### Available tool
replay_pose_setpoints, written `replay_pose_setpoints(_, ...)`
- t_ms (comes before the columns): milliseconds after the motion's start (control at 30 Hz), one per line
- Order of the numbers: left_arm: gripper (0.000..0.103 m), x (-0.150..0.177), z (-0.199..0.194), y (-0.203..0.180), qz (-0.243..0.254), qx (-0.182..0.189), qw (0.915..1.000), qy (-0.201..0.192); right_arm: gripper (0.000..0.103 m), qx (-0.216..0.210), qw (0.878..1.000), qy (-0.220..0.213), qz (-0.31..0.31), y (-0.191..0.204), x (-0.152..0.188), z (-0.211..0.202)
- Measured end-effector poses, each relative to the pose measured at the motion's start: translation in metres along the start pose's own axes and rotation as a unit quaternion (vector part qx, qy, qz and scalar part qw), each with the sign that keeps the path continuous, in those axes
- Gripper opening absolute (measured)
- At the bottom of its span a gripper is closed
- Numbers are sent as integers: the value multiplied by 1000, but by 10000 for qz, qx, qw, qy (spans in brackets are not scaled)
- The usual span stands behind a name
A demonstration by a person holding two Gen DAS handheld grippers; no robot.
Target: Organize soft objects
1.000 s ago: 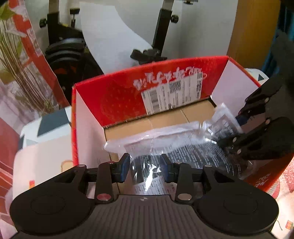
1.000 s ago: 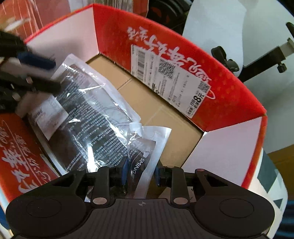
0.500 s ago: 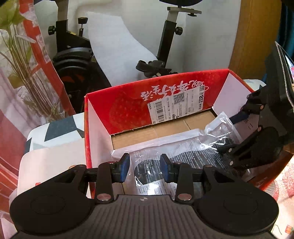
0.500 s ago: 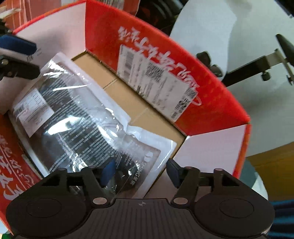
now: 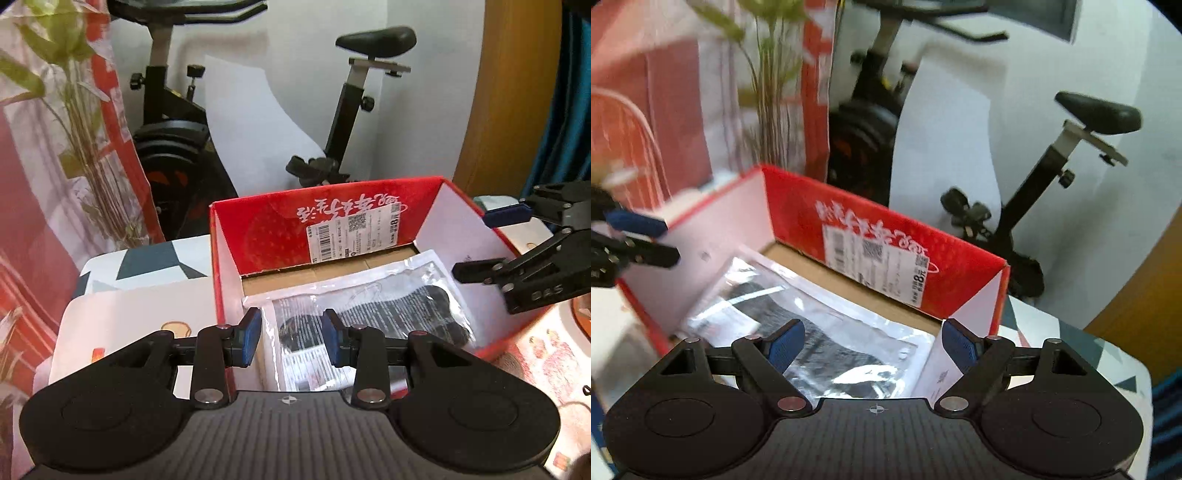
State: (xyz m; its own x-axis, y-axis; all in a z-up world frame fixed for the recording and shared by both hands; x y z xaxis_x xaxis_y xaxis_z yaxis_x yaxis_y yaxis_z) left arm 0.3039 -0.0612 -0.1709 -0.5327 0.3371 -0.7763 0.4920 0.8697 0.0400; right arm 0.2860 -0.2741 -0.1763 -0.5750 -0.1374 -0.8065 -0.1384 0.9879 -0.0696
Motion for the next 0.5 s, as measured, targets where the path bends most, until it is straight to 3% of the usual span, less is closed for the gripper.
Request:
replay_pose_setpoints(267,39,37,-51,2,-303,151,9993,-171,77,-217,9949,-590,793,14,30,-69)
replay_pose_setpoints(500,39,74,-65,4,-500,150,9986,40,72,-620,9922,-364,1014,43,60,-82)
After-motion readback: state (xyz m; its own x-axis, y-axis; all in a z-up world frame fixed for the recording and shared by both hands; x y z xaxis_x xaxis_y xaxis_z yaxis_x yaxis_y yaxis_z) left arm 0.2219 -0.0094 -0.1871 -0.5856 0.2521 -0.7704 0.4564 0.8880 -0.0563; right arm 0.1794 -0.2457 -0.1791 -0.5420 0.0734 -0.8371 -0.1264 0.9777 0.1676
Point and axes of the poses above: each gripper's, at about its wrist camera, not at the fingertips, and z roughly the way its jaws point, y to its left, x to its underside, the point moved 2 cm from there along z, roughly the way its jaws point, and after that the axes turned 7 degrees about -y, right-handed, at the moved point
